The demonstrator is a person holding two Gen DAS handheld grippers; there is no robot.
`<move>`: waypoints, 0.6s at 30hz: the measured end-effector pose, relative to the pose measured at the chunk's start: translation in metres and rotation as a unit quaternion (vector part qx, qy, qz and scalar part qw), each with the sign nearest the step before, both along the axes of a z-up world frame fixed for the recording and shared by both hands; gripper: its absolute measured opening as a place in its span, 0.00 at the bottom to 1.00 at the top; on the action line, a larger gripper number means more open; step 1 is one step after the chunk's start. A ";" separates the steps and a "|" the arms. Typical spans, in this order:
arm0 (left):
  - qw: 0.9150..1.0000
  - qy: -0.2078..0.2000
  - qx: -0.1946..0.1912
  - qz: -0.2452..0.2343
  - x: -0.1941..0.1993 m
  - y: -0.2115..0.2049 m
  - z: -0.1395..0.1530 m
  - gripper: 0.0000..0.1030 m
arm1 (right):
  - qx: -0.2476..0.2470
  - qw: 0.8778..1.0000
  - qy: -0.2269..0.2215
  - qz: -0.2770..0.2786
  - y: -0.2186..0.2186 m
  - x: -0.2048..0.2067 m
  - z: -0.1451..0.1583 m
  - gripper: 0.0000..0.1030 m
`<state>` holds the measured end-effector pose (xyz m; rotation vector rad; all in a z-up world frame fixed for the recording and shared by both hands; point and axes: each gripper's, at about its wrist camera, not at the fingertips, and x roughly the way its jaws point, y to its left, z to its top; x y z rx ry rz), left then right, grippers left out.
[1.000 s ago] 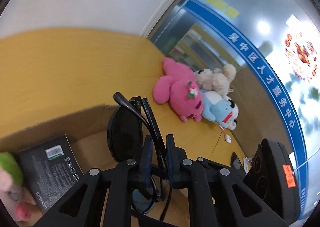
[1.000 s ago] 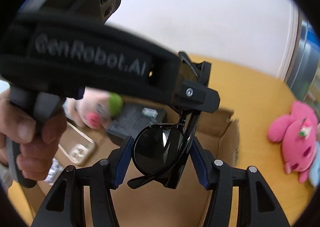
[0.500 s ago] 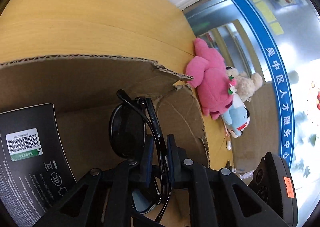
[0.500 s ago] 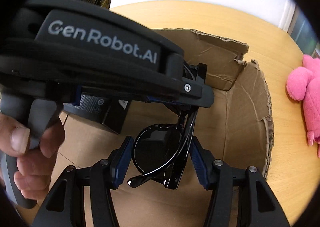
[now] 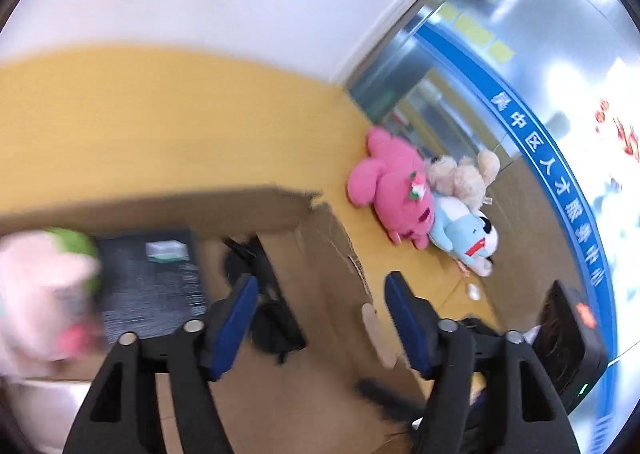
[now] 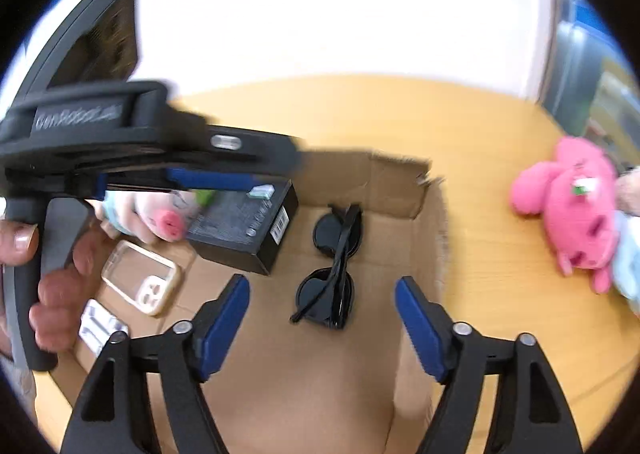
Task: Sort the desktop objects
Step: 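Lower the sunglasses beside the black box and open both grippers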
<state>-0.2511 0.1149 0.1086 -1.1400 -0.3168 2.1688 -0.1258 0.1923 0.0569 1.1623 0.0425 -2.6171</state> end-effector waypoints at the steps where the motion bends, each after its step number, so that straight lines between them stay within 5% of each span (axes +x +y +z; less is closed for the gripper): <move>1: 0.999 0.034 -0.014 0.008 0.018 -0.007 0.013 0.72 | 0.001 1.000 0.017 -0.004 0.017 -0.005 0.004 0.76; 3: 0.993 0.103 -0.040 0.032 0.059 -0.025 0.034 0.80 | 0.000 0.998 0.058 -0.010 0.015 0.037 0.021 0.77; 6: 0.976 0.187 -0.063 0.095 0.121 -0.059 0.047 0.94 | -0.012 0.993 0.118 -0.017 0.018 0.043 0.029 0.80; 9: 0.959 0.224 -0.081 0.157 0.169 -0.089 0.037 0.99 | -0.019 0.984 0.173 -0.027 0.005 0.084 0.025 0.83; 16: 0.939 0.189 -0.137 0.252 0.217 -0.145 -0.031 0.99 | -0.030 0.980 0.194 -0.030 -0.010 0.098 -0.017 0.83; 18: 0.941 0.164 -0.144 0.260 0.220 -0.153 -0.050 0.99 | -0.036 0.983 0.177 -0.034 -0.008 0.094 -0.033 0.83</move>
